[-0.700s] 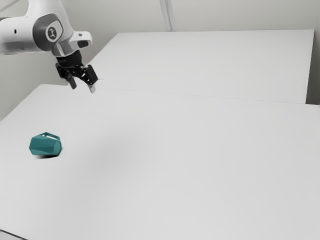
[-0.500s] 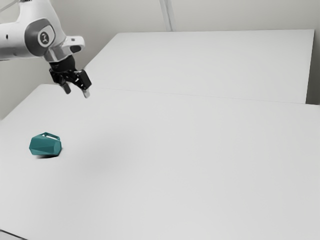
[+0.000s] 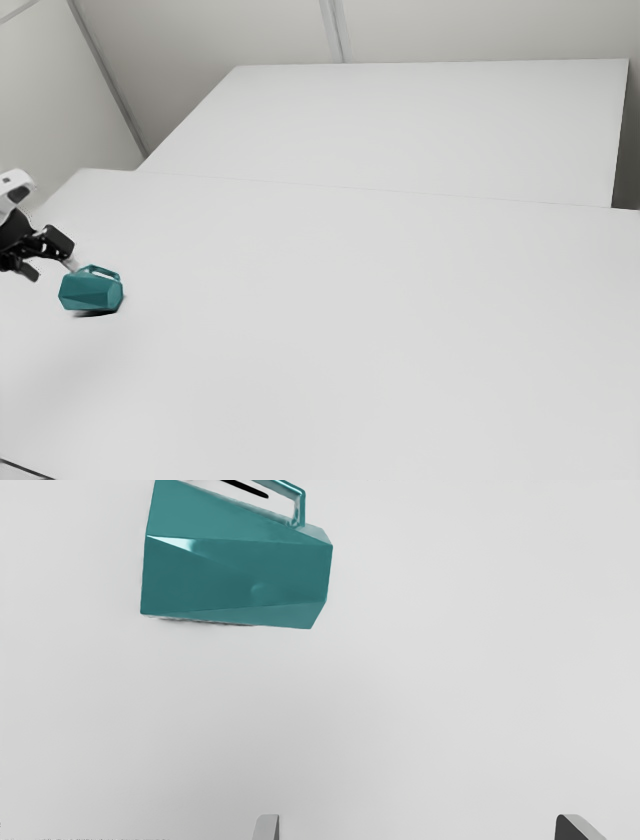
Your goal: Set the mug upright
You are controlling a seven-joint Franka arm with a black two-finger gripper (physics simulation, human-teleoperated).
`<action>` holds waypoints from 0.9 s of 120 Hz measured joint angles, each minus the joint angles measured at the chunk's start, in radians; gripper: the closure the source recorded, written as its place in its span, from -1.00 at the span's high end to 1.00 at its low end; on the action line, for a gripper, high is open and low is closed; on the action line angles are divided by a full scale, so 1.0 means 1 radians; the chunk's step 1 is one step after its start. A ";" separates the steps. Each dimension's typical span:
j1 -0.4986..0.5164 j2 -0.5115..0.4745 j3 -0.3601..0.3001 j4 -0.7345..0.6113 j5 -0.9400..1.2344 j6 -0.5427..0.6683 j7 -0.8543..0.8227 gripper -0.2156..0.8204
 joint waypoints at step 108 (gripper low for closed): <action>0.736 0.423 -0.483 0.151 -0.515 0.142 1.038 0.57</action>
